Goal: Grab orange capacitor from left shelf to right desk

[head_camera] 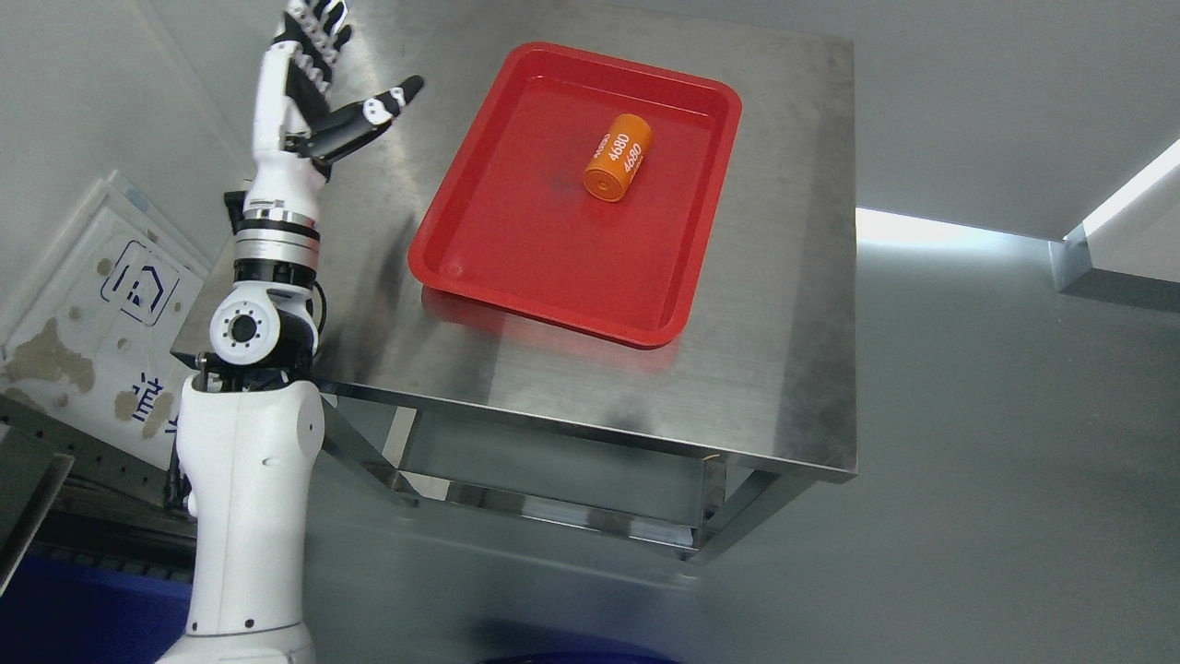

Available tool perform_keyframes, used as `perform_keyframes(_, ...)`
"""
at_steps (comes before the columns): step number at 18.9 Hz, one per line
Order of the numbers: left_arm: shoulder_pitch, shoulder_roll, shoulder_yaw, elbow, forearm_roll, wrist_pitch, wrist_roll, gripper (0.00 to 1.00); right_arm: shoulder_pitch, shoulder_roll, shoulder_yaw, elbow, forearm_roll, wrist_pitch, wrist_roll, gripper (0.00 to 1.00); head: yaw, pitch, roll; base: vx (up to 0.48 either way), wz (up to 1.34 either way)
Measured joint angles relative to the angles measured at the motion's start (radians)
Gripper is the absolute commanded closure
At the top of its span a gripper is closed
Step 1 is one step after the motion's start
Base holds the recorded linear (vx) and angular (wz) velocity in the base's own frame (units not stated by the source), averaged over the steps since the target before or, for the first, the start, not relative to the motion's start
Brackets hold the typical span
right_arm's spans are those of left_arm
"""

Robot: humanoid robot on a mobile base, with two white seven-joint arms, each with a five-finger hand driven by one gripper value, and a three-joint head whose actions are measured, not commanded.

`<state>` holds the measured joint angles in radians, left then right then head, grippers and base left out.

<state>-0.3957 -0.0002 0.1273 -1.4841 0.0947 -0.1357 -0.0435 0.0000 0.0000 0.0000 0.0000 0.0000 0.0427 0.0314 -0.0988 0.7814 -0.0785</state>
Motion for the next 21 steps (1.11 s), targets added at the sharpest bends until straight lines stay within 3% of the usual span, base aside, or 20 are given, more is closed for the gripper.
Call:
perform_keyframes(7,0.161,0.0,0.03,-0.054,-0.005,0.026,0.046,0.0,0.0,0.0,0.0,0.0,0.0,0.0,0.0,0.0,0.0,0.0,0.0,0.0,0.0)
perform_keyframes(21,0.226,0.0,0.028,-0.103,-0.036,0.078,0.049,0.0,0.0,0.0,0.0,0.0,0.0,0.001,-0.004,0.0,0.0,0.0,0.0,0.0,0.0)
